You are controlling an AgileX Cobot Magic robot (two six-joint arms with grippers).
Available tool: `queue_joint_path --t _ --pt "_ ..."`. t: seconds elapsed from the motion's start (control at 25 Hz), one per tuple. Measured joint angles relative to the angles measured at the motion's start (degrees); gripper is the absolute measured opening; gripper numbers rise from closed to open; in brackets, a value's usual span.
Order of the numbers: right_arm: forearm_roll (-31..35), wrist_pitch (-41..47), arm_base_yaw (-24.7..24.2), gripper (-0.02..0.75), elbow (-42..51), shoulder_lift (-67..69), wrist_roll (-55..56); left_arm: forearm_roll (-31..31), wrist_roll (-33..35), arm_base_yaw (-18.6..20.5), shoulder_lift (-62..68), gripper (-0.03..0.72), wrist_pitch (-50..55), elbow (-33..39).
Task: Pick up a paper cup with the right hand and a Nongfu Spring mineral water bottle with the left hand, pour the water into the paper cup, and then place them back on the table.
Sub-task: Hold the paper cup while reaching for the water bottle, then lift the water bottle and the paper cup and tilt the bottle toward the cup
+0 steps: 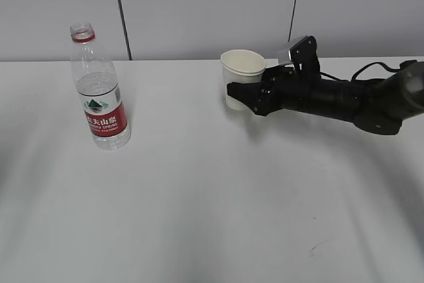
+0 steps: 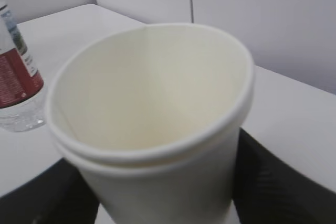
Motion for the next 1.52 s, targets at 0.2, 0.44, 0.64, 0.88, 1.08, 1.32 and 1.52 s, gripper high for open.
queue_joint_path --t 0.2,0.44,0.64,0.88,1.08,1.32,1.52 --pt "-4.85 -0.16 0.0 0.501 0.0 -1.44 3.44 0.0 0.0 -4.14 10.13 0.592 -11.42 2.17" --pt "-5.76 -0.26 0.0 0.501 0.0 -1.42 3.93 -0.37 -0.07 -14.35 21.98 0.592 -27.93 8.18" --pt "-5.77 -0.26 0.0 0.501 0.0 -1.42 3.93 -0.71 -1.78 -16.99 28.96 0.592 -45.94 14.47" --pt "-5.99 -0.26 0.0 0.501 0.0 -1.42 4.02 0.0 -3.07 -17.05 42.34 0.592 -66.65 16.33" --pt "-5.99 -0.26 0.0 0.501 0.0 -1.42 4.02 1.03 -4.8 -17.05 55.19 0.629 -73.44 14.91" --pt "-5.99 -0.26 0.0 0.501 0.0 -1.42 4.02 1.9 -5.51 -17.05 61.67 0.669 -73.85 8.41" --pt "-5.99 -0.26 0.0 0.501 0.0 -1.42 4.02 0.56 -5.57 -17.05 61.76 0.673 -74.22 2.36"
